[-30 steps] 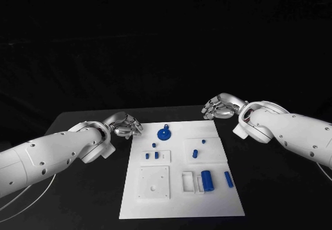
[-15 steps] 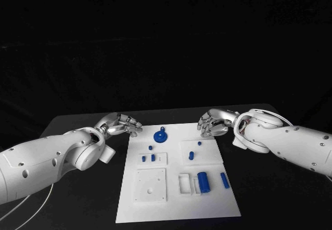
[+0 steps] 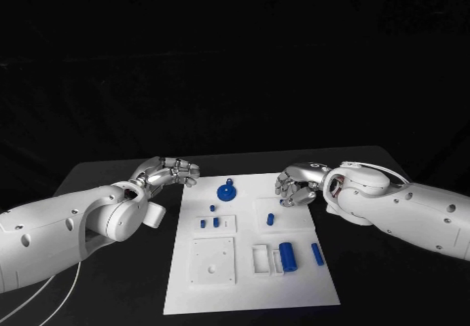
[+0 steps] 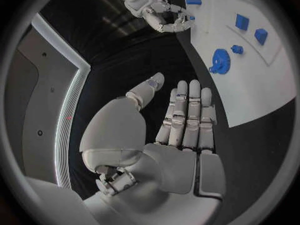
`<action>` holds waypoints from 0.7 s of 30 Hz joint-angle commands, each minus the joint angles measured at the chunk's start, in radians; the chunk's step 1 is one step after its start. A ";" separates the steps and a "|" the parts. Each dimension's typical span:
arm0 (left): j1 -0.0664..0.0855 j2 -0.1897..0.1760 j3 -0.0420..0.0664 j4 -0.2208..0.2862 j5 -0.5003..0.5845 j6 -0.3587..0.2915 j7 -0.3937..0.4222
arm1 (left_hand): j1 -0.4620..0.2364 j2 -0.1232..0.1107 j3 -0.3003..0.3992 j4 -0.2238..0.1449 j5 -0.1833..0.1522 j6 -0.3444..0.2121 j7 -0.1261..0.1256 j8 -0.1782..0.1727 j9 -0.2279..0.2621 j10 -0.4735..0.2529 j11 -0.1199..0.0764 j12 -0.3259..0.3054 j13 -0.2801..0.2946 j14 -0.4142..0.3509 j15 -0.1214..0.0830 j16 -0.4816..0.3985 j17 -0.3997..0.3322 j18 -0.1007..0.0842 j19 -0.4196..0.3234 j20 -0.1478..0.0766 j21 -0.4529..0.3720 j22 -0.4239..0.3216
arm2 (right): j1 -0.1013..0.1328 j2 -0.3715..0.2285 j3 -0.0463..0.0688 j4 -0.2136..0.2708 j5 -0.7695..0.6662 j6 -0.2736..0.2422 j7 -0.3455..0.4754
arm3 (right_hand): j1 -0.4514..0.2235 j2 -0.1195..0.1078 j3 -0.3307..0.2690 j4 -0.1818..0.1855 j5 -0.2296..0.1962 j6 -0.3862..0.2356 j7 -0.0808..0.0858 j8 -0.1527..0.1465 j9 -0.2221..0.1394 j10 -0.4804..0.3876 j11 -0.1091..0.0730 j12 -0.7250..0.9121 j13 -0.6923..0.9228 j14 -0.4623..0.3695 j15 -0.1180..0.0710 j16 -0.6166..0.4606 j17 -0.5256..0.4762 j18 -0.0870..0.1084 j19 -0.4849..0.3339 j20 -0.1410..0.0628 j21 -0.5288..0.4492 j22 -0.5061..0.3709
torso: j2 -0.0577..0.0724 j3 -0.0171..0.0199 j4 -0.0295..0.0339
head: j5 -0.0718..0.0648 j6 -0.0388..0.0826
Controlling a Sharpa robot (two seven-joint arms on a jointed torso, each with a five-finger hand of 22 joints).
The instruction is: Assemble the parts on the task board
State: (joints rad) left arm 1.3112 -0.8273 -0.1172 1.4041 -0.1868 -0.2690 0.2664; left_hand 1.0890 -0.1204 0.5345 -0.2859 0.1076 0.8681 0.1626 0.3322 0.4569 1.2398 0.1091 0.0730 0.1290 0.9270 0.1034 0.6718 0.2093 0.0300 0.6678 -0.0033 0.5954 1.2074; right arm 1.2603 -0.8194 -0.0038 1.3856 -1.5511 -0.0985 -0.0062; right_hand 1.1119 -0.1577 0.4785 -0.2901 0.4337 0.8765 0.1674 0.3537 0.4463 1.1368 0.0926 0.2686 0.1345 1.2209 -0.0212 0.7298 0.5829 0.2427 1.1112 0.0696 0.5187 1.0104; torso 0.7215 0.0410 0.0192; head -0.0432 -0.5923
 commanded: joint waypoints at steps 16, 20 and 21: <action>0.001 0.000 0.001 0.002 0.075 -0.002 0.050 | -0.013 0.006 -0.009 0.002 0.006 -0.014 0.002 0.004 -0.004 -0.018 0.009 -0.007 -0.008 -0.037 0.020 -0.055 0.011 0.017 -0.026 0.024 -0.022 0.009 | -0.010 0.008 -0.008 0.019 -0.133 0.004 -0.065 | 0.015 -0.013 0.037 0.000 -0.034 0.015 -0.007 -0.004 0.006 0.047 -0.007 -0.043 0.014 0.026 -0.003 -0.012 0.030 0.019 0.022 -0.005 0.012 0.012 | 0.000 0.0033 -0.0016 | 0.004 -0.016; 0.001 0.001 0.001 -0.002 0.076 0.001 0.050 | -0.014 0.007 -0.010 0.002 0.006 -0.015 0.003 0.004 -0.005 -0.020 0.010 -0.007 -0.009 -0.037 0.020 -0.056 0.012 0.017 -0.027 0.025 -0.023 0.010 | -0.011 0.010 -0.010 0.019 -0.142 0.003 -0.066 | 0.018 -0.017 0.088 0.004 -0.090 0.032 -0.012 -0.003 0.007 0.070 -0.013 -0.054 0.026 0.039 -0.008 -0.004 0.050 0.019 0.034 -0.011 0.026 0.023 | 0.001 0.0032 -0.0006 | -0.002 -0.016; 0.001 0.002 0.001 -0.003 0.076 0.002 0.049 | -0.015 0.006 -0.010 0.003 0.006 -0.015 0.003 0.004 -0.005 -0.020 0.010 -0.007 -0.009 -0.037 0.020 -0.057 0.013 0.017 -0.027 0.025 -0.023 0.010 | -0.012 0.010 -0.011 0.020 -0.142 0.005 -0.064 | 0.015 -0.019 0.100 0.004 -0.094 0.034 -0.013 -0.004 0.007 0.074 -0.014 -0.058 0.029 0.039 -0.010 -0.002 0.055 0.019 0.036 -0.012 0.030 0.027 | 0.001 0.0029 0.0001 | -0.002 -0.017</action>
State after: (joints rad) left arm 1.3112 -0.8276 -0.1172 1.4014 -0.1222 -0.2706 0.2986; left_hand 1.0849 -0.1164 0.5321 -0.2835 0.1076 0.8576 0.1662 0.3322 0.4532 1.2271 0.1216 0.0727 0.1209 0.8958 0.1242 0.6200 0.2208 0.0303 0.6449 0.0197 0.5765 1.2164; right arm 1.2527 -0.8099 -0.0118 1.4038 -1.6608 -0.1017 -0.0608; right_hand 1.1241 -0.1740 0.5737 -0.2868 0.3436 0.9035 0.1551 0.3481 0.4529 1.2049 0.0783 0.2137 0.1628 1.2561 -0.0284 0.7240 0.6355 0.2425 1.1416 0.0569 0.5464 1.0349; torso 0.7221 0.0440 0.0181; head -0.0442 -0.6080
